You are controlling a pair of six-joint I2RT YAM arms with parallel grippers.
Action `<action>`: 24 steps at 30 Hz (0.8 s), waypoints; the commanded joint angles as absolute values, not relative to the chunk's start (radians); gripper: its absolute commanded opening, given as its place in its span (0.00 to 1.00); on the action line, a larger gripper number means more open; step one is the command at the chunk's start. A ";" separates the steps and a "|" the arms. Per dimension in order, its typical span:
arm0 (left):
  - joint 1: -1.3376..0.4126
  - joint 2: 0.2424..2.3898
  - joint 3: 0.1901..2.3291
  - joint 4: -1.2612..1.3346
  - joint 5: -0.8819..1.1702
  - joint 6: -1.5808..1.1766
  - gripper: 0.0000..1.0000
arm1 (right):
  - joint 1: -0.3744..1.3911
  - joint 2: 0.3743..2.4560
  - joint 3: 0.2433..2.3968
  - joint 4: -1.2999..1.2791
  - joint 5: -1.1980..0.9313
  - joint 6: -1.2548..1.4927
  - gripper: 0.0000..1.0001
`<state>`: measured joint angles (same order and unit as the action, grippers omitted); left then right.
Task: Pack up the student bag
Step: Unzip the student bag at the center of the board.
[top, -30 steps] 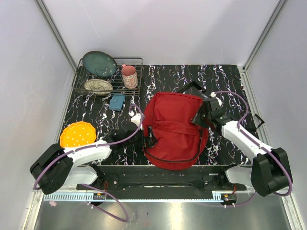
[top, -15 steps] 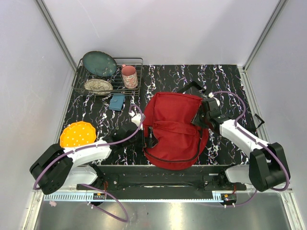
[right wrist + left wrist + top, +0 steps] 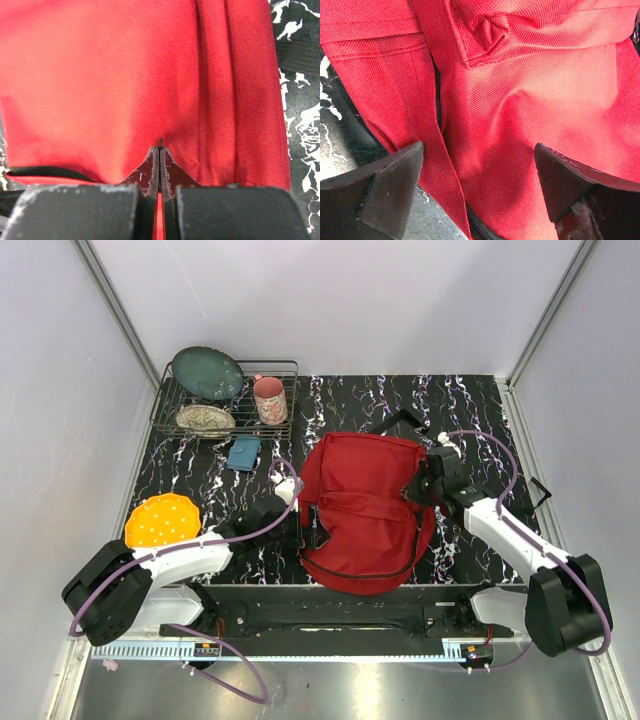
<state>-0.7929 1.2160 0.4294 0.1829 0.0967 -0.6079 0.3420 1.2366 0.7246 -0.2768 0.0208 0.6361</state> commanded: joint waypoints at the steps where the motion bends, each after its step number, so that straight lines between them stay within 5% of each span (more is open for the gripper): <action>1: -0.795 1.207 0.443 0.255 0.138 -0.597 0.94 | 0.336 1.132 0.700 -0.201 -0.067 0.617 0.00; 15: -0.796 1.244 0.457 0.296 0.183 -0.598 0.85 | 0.367 1.104 0.730 -0.161 -0.172 0.664 0.00; 24: -0.804 1.230 0.448 0.314 0.204 -0.591 0.76 | 0.477 1.189 0.816 -0.230 0.050 0.695 0.00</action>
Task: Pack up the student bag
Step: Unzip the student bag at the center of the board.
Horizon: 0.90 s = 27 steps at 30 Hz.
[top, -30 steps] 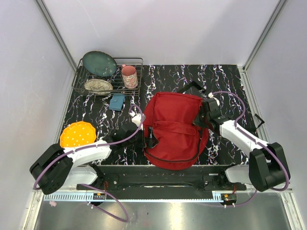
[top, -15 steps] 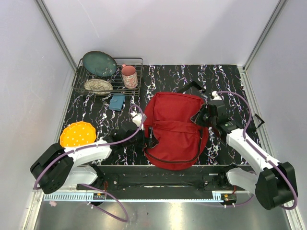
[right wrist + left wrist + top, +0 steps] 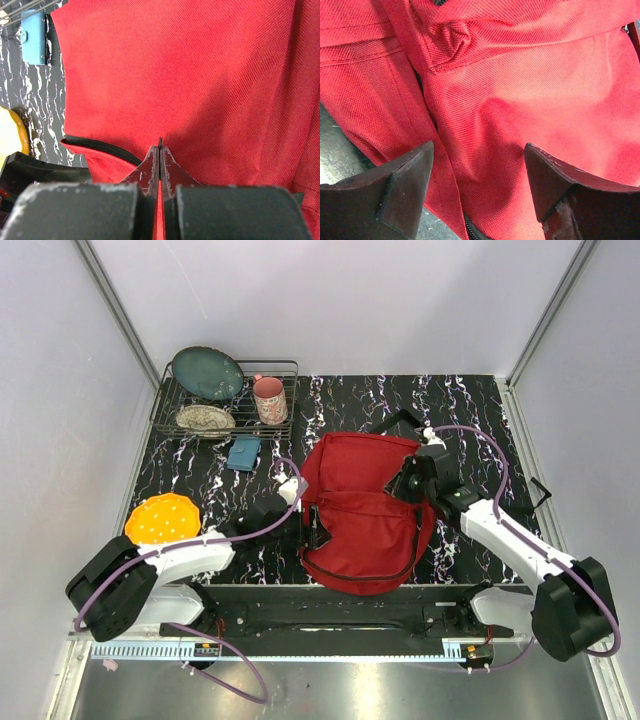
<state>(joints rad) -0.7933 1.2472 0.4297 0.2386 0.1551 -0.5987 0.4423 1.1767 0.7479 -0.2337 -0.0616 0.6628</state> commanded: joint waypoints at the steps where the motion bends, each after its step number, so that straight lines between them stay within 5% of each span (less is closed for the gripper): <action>1: -0.804 1.223 0.445 0.318 0.204 -0.591 0.76 | 0.480 1.189 0.819 -0.210 0.046 0.698 0.00; 27: -0.859 1.079 0.481 0.273 0.117 -0.528 0.78 | 0.581 1.325 0.992 -0.227 0.147 0.720 0.00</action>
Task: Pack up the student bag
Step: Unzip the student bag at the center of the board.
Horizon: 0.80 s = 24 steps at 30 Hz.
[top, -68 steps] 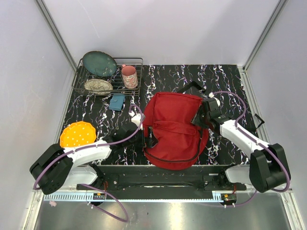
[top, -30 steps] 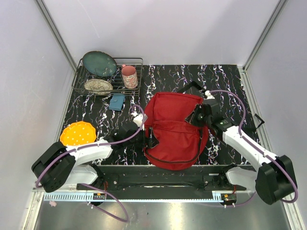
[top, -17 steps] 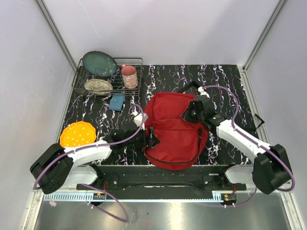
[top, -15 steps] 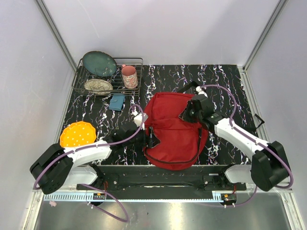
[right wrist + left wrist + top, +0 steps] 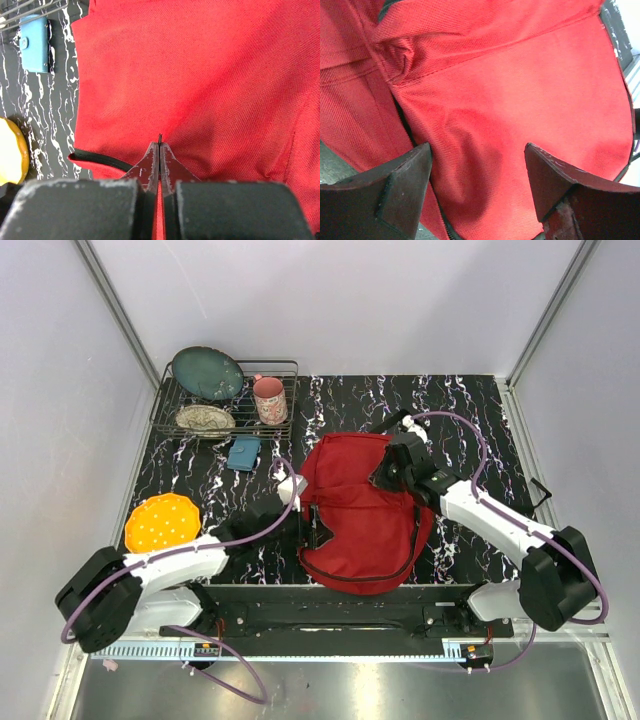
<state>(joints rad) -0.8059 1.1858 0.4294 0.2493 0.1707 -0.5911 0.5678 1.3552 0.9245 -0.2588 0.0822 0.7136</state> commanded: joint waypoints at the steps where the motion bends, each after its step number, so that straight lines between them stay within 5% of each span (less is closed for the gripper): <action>1: -0.874 1.033 0.498 0.240 0.094 -0.506 0.80 | 0.581 1.321 0.979 -0.241 0.161 0.715 0.00; 10: -1.015 1.190 0.701 0.246 0.114 -0.379 0.89 | 0.581 1.256 0.904 -0.261 0.215 0.722 0.00; 20: -1.039 1.079 0.655 0.020 -0.248 -0.462 0.97 | 0.575 1.167 0.867 -0.313 0.258 0.673 0.00; 24: -1.009 0.936 0.620 -0.064 -0.334 -0.460 0.99 | 0.555 1.146 0.854 -0.340 0.259 0.670 0.41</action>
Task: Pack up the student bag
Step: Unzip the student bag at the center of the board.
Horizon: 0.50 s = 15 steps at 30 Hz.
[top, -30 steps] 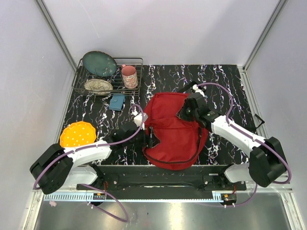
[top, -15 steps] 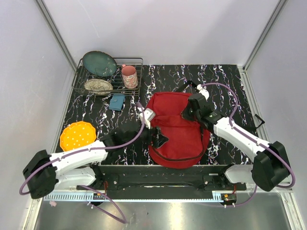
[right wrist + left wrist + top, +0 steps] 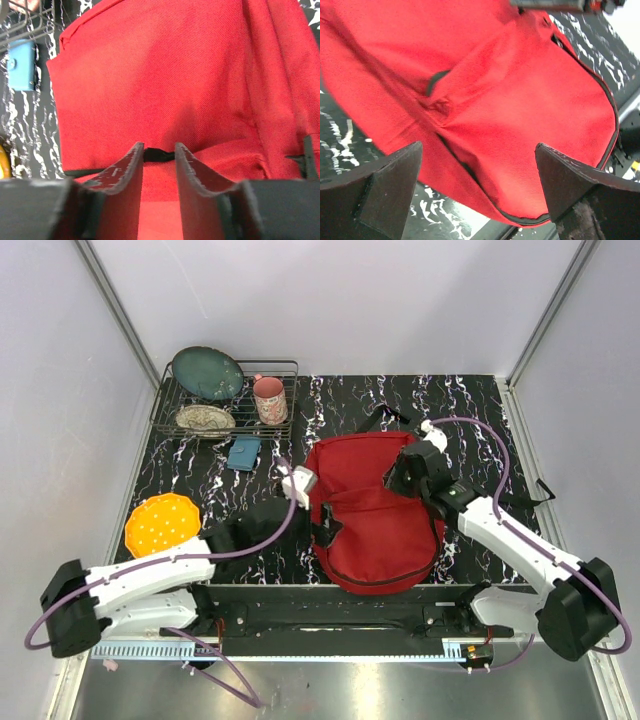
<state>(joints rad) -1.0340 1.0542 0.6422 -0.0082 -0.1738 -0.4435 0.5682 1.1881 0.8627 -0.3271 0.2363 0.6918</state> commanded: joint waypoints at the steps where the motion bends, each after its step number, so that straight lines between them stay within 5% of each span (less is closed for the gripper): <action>1: -1.002 0.922 0.620 -0.066 -0.337 -0.460 0.99 | 0.548 1.140 0.850 -0.353 0.262 0.670 0.42; 2: -0.993 0.913 0.624 -0.061 -0.334 -0.457 0.99 | 0.539 1.122 0.847 -0.353 0.264 0.672 0.43; 4: -0.968 0.926 0.647 -0.051 -0.304 -0.442 0.99 | 0.506 1.100 0.831 -0.357 0.253 0.681 0.62; 15: -0.945 1.406 1.152 -0.055 -0.129 -0.410 0.99 | 0.348 0.953 0.781 -0.445 0.252 0.686 0.69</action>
